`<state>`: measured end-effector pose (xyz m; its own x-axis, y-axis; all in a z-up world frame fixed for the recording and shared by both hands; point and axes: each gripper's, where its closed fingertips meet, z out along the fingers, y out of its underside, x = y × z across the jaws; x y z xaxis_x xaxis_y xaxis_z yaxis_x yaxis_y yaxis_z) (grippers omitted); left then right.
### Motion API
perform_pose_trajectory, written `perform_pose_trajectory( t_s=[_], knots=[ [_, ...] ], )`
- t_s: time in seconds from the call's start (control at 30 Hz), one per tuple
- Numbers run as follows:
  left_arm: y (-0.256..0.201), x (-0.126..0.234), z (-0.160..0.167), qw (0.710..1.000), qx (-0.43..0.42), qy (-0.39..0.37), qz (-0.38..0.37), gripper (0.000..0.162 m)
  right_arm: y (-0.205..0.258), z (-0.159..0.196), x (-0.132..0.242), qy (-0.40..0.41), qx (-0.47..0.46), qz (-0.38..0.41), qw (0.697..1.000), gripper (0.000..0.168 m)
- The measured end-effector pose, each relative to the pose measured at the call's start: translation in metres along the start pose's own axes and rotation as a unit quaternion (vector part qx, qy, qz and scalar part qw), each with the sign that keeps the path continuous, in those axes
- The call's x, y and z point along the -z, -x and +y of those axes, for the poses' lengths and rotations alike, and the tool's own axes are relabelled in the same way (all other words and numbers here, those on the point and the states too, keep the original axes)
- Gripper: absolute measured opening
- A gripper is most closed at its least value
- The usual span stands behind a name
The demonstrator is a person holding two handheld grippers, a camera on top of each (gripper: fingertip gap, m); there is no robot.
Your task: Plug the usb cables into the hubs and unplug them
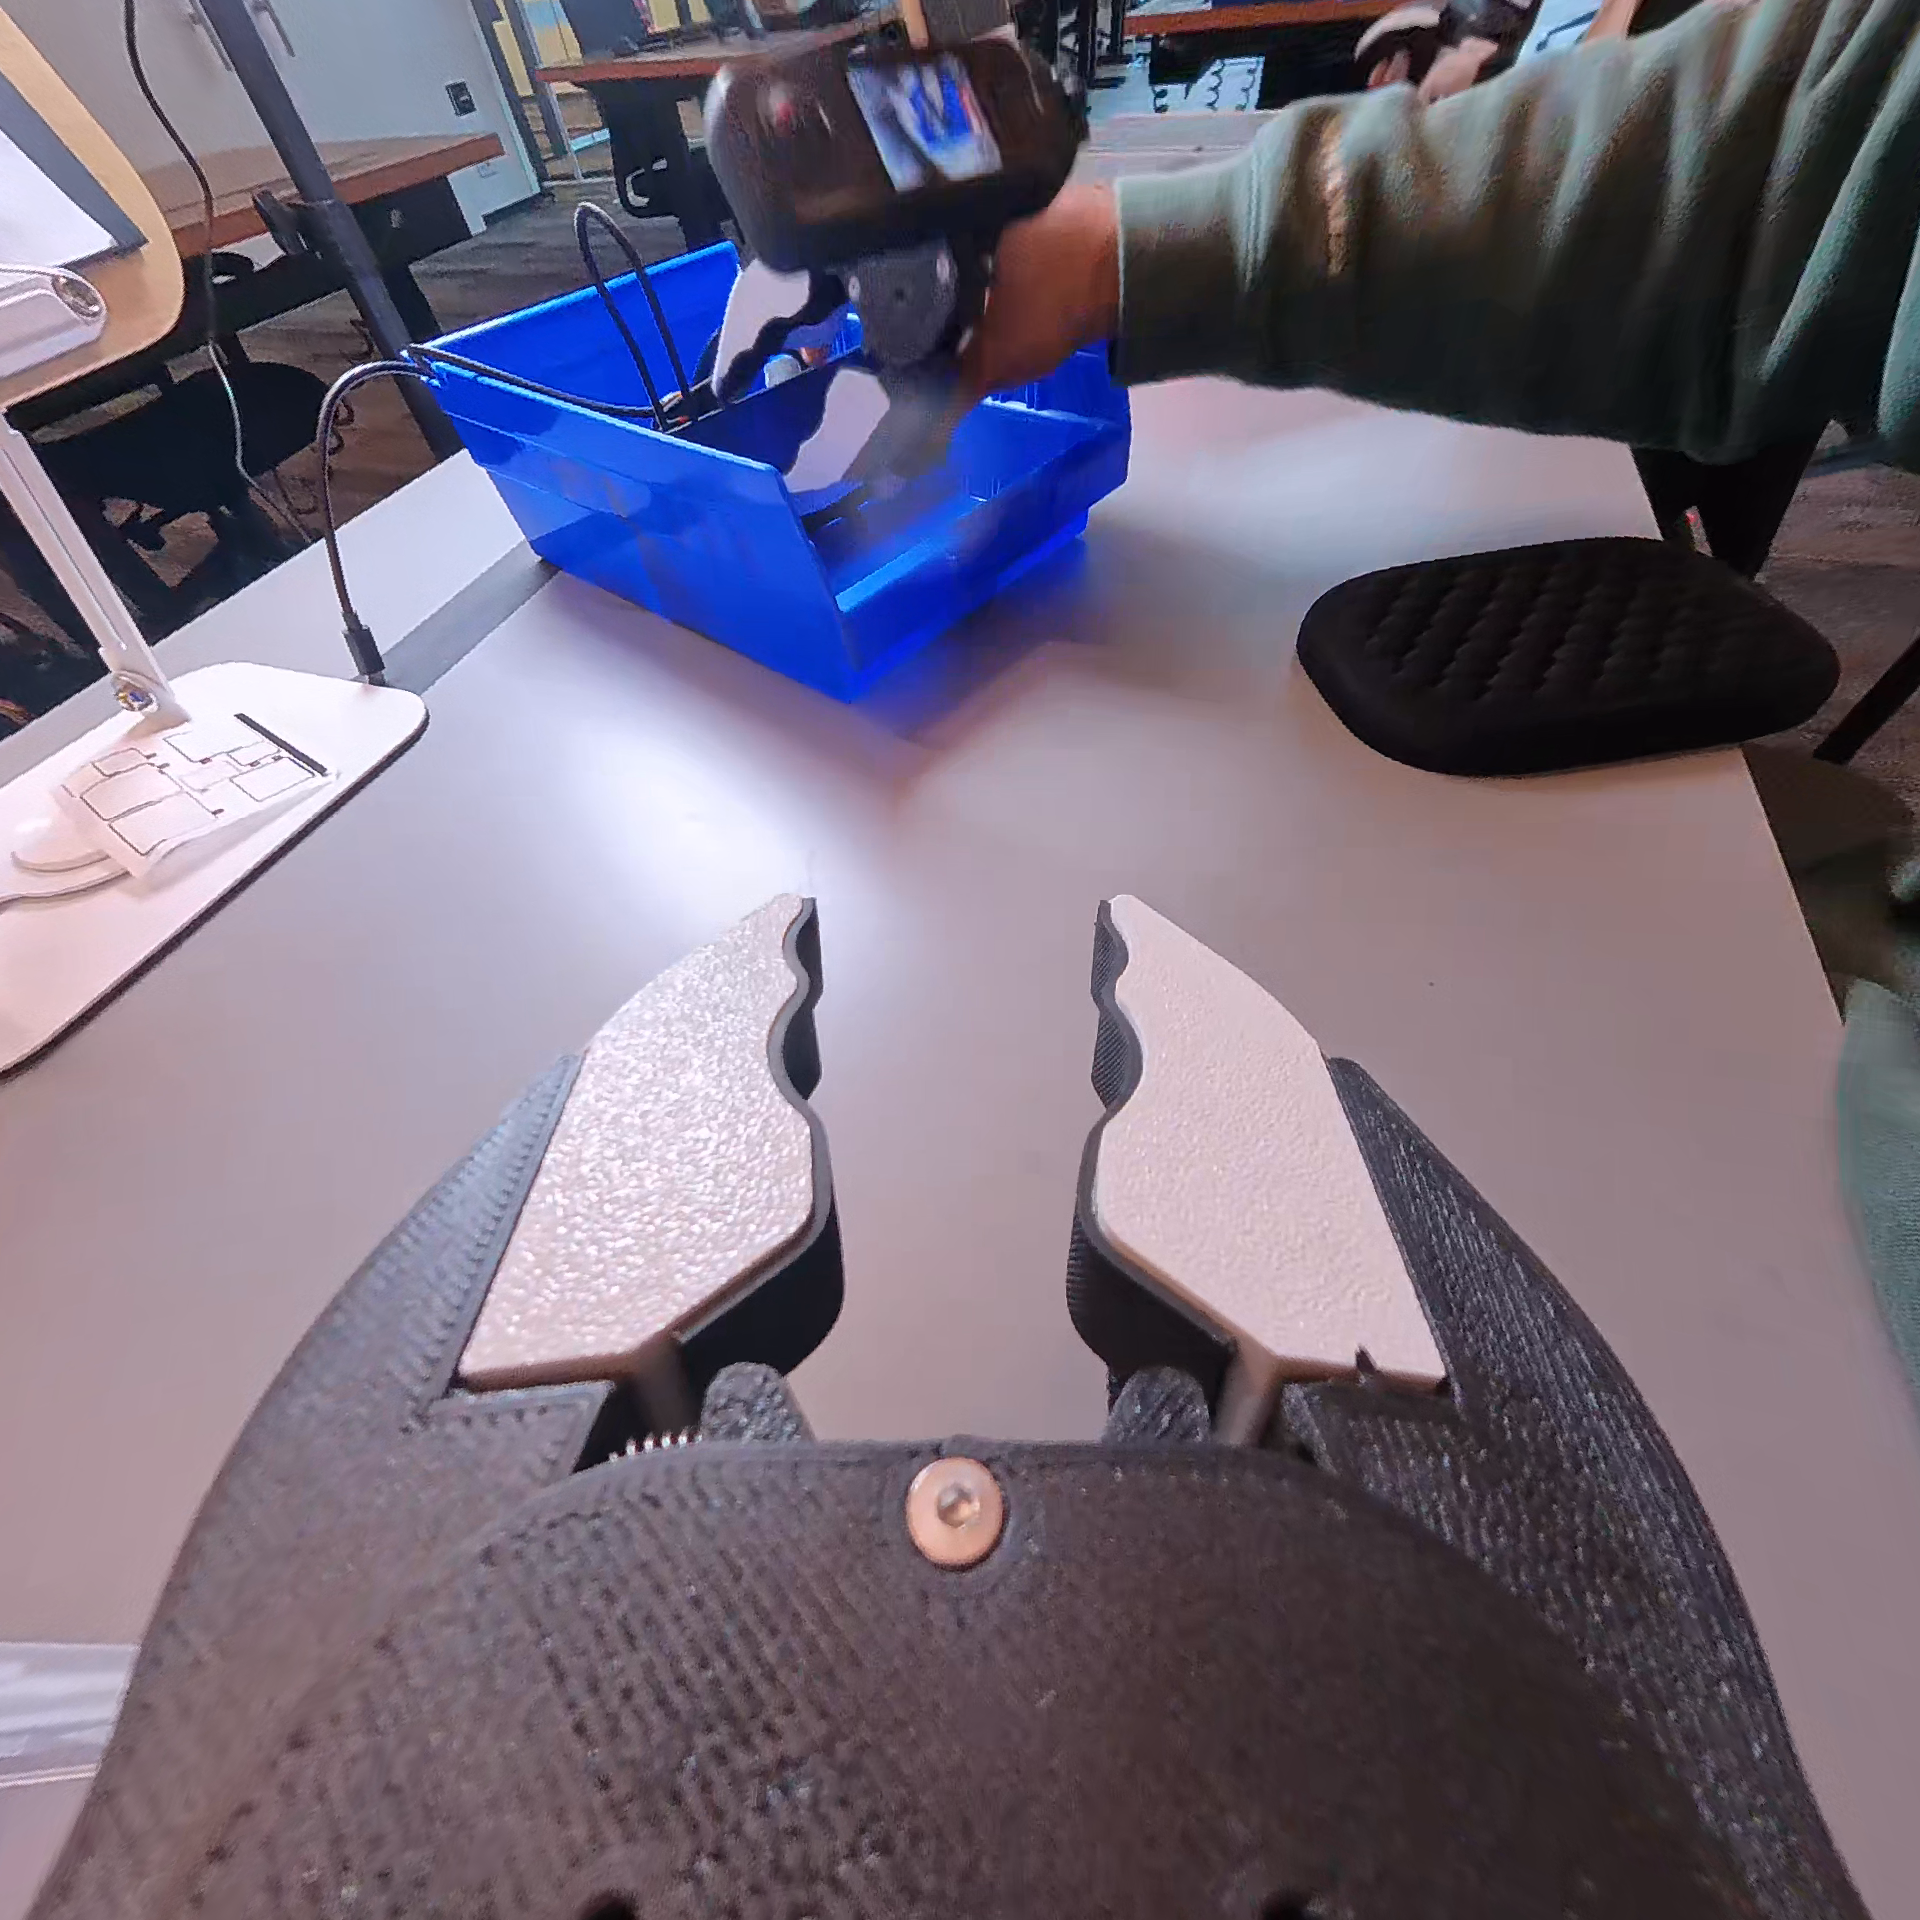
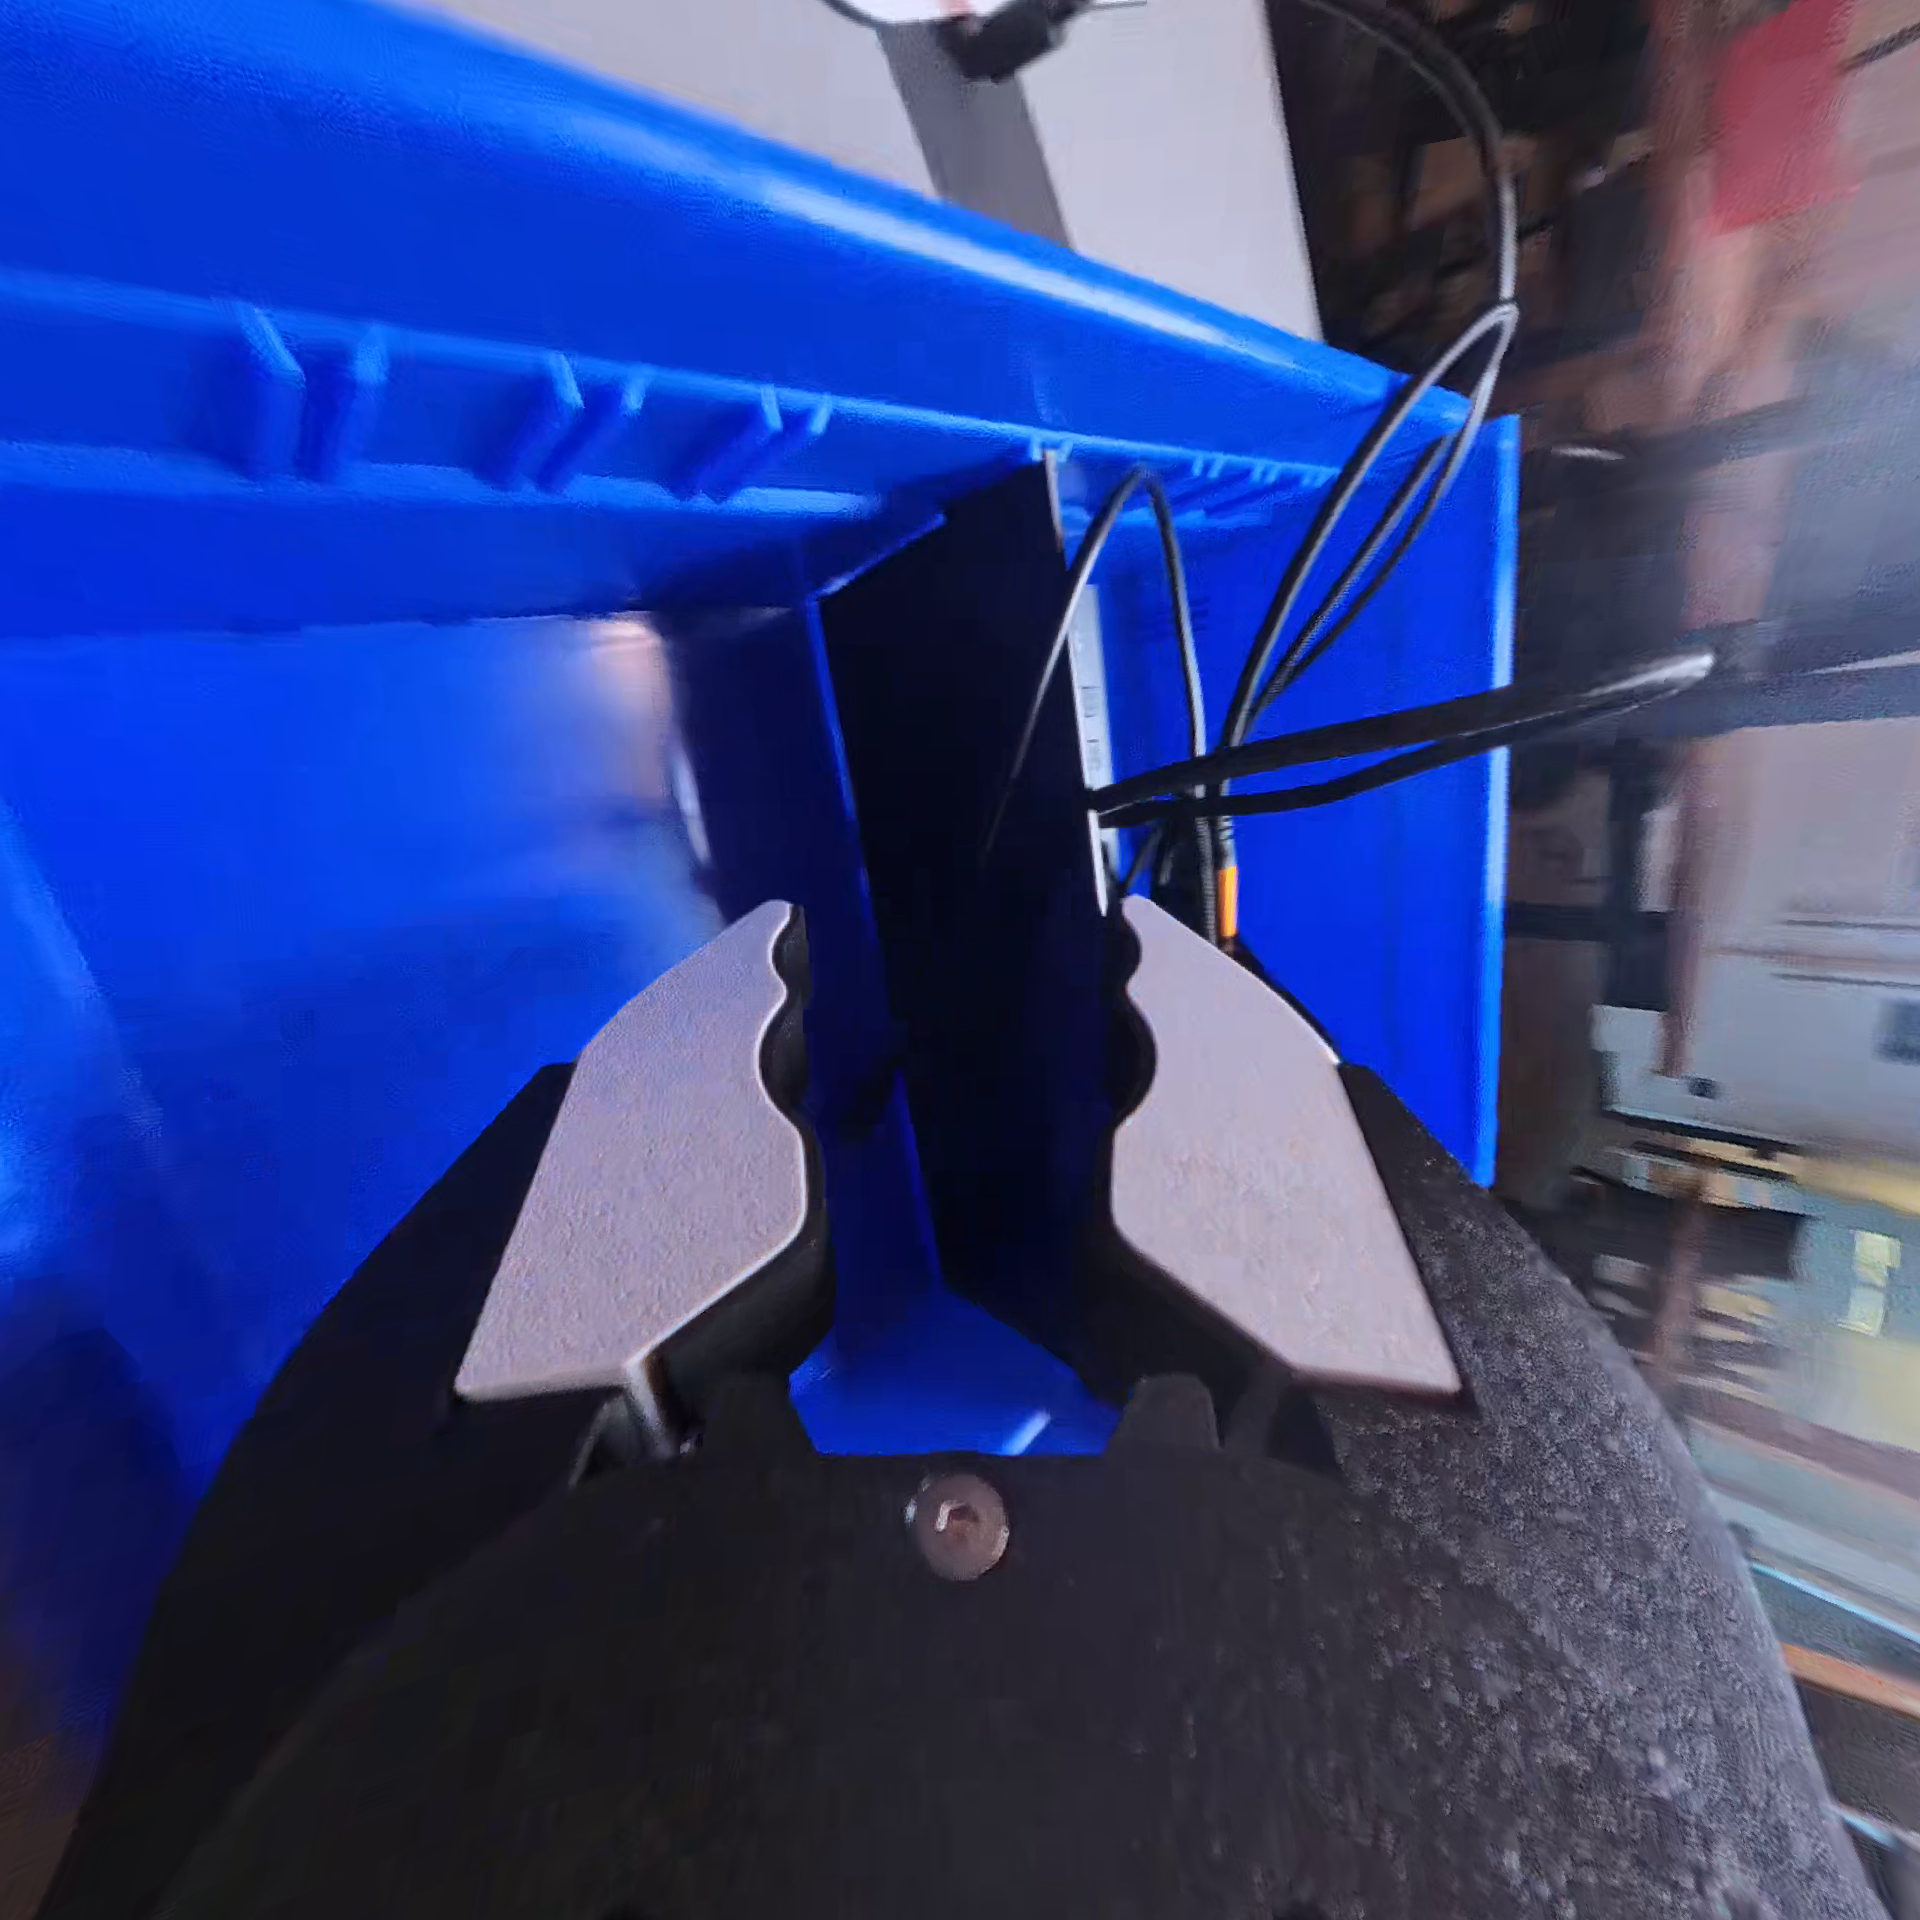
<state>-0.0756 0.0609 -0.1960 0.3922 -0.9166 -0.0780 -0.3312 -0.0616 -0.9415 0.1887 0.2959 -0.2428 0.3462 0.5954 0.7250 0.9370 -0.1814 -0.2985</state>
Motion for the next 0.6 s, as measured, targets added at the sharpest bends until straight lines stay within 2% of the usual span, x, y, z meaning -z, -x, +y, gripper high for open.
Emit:
perform_pose_trajectory(
  t_s=[0.03, 0.07, 0.13, 0.2, 0.37, 0.47, 0.5, 0.53, 0.6],
  knots=[
    [0.000, 0.000, 0.001, 1.000, -0.001, 0.002, -0.002, 0.050, -0.007, 0.001, -0.003, -0.002, 0.033, 0.048, 0.998, 0.052],
    [0.001, 0.000, 0.003, 1.000, -0.002, 0.006, -0.005, 0.050, -0.013, -0.001, -0.003, -0.003, 0.068, 0.085, 0.994, 0.042],
    [0.002, 0.000, 0.006, 1.000, -0.001, 0.012, -0.008, 0.049, -0.023, -0.010, 0.006, -0.020, 0.108, 0.117, 0.987, 0.000],
    [0.004, 0.000, 0.008, 1.000, 0.003, 0.014, -0.009, 0.048, -0.035, -0.011, 0.014, -0.009, 0.102, 0.100, 0.990, 0.000],
    [0.004, -0.002, 0.013, 1.000, 0.008, 0.024, -0.002, 0.047, -0.094, -0.017, 0.035, -0.022, 0.057, 0.074, 0.995, 0.001],
    [0.004, -0.002, 0.015, 0.999, 0.003, 0.032, -0.005, 0.047, -0.069, -0.028, 0.035, -0.037, 0.006, -0.067, 0.997, 0.001],
    [0.005, -0.001, 0.015, 0.999, 0.000, 0.032, -0.008, 0.047, -0.056, -0.032, 0.034, -0.037, -0.004, -0.098, 0.994, 0.011],
    [0.005, -0.001, 0.014, 0.999, -0.001, 0.031, -0.009, 0.047, -0.044, -0.032, 0.030, -0.029, -0.005, -0.108, 0.994, 0.028],
    [0.006, 0.001, 0.013, 1.000, 0.002, 0.027, -0.009, 0.047, -0.026, -0.027, 0.017, -0.001, 0.000, -0.099, 0.995, 0.056]
  ],
)
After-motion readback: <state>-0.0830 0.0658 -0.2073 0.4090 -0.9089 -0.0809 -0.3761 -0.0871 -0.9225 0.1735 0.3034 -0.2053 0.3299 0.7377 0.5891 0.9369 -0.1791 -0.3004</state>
